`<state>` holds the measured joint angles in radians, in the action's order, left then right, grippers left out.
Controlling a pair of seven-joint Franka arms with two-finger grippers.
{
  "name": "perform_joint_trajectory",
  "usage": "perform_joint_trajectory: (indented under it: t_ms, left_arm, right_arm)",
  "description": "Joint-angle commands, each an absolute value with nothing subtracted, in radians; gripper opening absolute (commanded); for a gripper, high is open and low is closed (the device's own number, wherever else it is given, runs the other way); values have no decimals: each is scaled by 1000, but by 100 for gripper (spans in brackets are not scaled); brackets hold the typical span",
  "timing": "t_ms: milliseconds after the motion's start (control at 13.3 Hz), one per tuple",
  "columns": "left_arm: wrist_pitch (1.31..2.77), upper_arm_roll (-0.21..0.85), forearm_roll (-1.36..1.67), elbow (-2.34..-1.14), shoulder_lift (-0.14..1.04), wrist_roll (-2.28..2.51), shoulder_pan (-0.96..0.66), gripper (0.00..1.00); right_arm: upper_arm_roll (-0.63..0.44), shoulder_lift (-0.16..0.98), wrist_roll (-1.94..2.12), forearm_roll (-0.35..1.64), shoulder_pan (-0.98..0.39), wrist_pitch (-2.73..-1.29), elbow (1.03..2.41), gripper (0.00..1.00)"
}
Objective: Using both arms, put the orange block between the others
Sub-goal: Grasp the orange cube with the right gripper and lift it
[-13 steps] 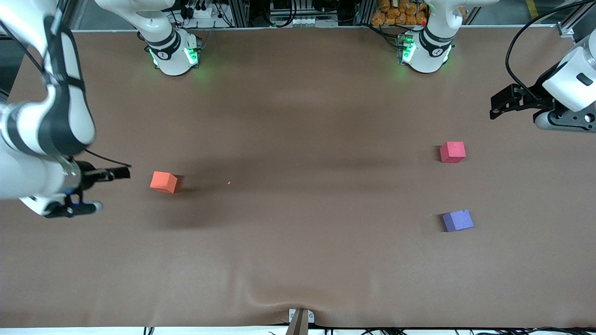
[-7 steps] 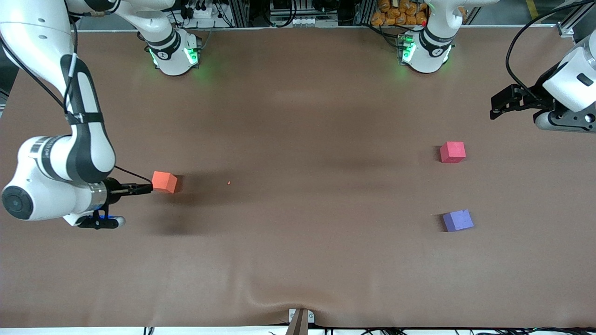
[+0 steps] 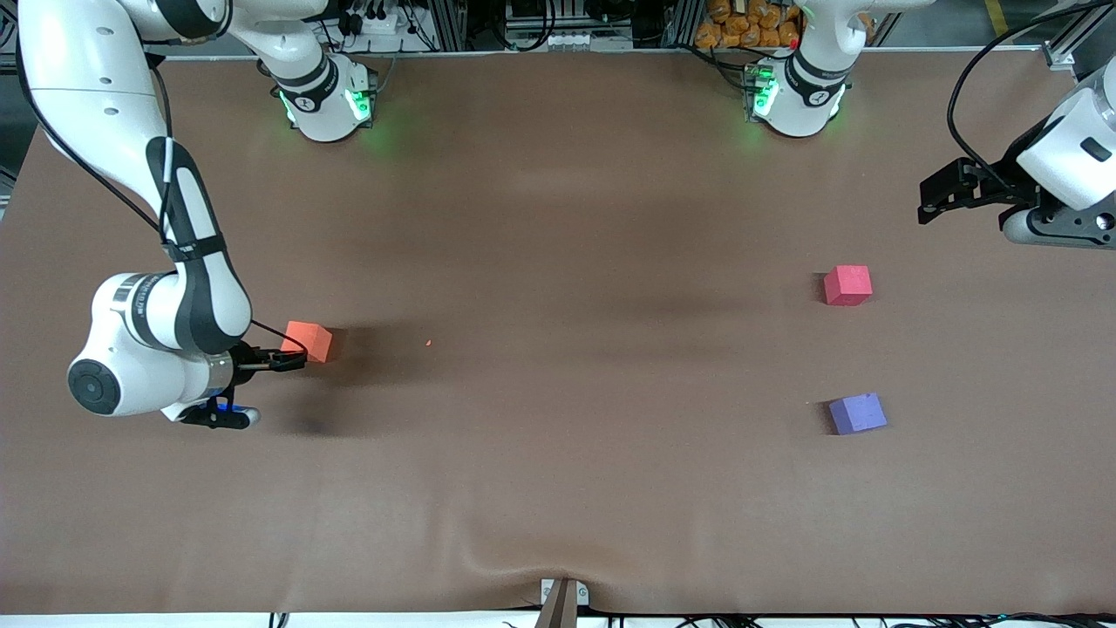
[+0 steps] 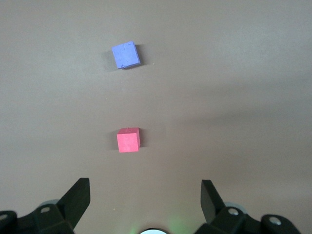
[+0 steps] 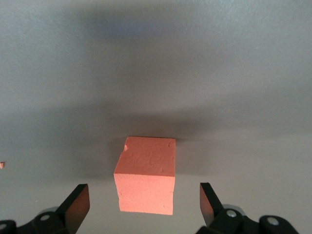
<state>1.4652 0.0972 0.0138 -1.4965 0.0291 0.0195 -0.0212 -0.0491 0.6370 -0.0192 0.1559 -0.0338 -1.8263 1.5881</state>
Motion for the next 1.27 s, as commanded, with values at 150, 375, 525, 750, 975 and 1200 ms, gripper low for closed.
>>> perform_joint_trajectory:
  t_ms: [150,375,525,750,975,1200]
  left_arm:
    - [1460,100,-8,-1496,23,17,-20,100]
    - [1463,100,-8,-1494,23,17,-20,100]
    - [1463,100,-8,-1496,23,17,-20,100]
    - [1463,97,-8,-1496,23,18,-20,100]
    - [1465,97,-8,-1496,25,18,-18,100]
    - [1457,100,2,-1496,40,24,-18,100]
  right_arm:
    - [-49,658,-43,169,-41,-1836,1621,100]
    - [-49,666,-44,170,-54,-1848,1650,100]
    - [-49,670,-44,169,-63,-1879,1670,100]
    - [-49,670,-44,170,-69,-1881,1681,81]
    - [-49,670,-43,169,-69,-1882,1678,54]
    - [-49,664,-43,170,-87,-1884,1654,52]
